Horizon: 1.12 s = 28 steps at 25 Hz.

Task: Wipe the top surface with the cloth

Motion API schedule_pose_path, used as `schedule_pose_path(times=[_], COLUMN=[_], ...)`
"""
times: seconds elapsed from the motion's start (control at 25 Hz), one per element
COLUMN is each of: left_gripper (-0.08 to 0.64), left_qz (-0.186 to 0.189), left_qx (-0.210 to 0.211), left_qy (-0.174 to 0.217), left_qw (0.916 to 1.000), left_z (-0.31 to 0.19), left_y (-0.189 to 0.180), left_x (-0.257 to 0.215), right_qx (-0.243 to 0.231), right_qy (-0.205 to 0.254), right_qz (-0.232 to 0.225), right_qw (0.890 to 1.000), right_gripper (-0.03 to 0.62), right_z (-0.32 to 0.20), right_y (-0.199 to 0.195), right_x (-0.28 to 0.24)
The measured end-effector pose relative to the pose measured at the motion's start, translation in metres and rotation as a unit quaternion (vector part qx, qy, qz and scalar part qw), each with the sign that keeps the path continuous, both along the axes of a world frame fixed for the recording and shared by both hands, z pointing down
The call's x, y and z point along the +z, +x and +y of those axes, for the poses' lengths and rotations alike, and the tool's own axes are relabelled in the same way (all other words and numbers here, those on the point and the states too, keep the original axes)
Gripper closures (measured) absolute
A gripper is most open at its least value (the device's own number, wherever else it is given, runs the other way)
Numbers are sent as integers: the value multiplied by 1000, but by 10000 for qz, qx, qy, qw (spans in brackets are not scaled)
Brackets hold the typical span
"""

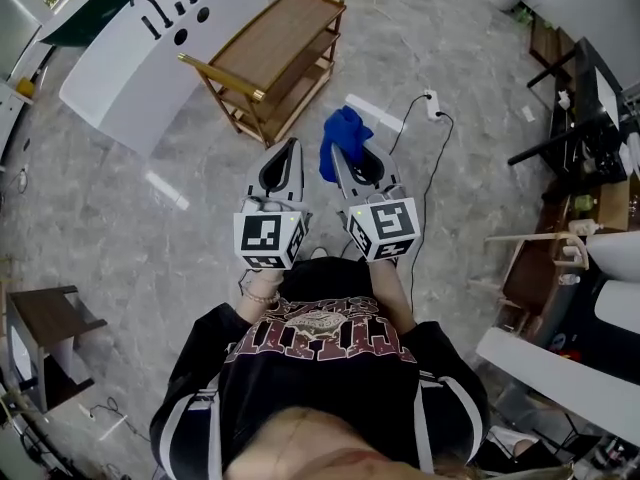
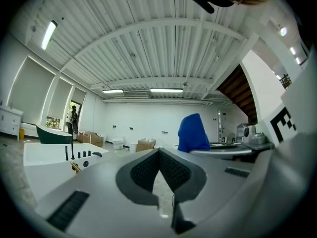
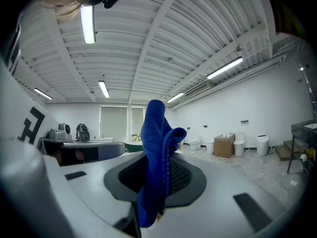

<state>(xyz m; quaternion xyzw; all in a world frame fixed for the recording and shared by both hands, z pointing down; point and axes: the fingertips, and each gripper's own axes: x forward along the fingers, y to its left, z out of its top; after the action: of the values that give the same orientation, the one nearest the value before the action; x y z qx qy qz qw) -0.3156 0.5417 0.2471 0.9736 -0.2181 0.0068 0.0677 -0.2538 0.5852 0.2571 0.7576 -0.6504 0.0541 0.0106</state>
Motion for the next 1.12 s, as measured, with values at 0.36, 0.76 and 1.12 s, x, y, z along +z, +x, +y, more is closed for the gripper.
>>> schedule_pose_path(times=[0.36,0.76,1.12], left_gripper=[512,512,512], left_qz=[-73,-46,-58], left_qx=[114,423,772], left_qy=[-52,-81,-58], left_qw=[9999,9991,9970], left_z=[-32,-92,-135], left_y=[24,67,102], left_x=[11,16,19], right_qx=[138,281,612], right_qy=[-36,-40,-46], right_qz=[-70,-58,-42], right_qw=[9999,9996,9981], right_gripper=[505,505,505], right_z=[-25,-83,-125], right_y=[22,53,83], right_x=[8,8,12])
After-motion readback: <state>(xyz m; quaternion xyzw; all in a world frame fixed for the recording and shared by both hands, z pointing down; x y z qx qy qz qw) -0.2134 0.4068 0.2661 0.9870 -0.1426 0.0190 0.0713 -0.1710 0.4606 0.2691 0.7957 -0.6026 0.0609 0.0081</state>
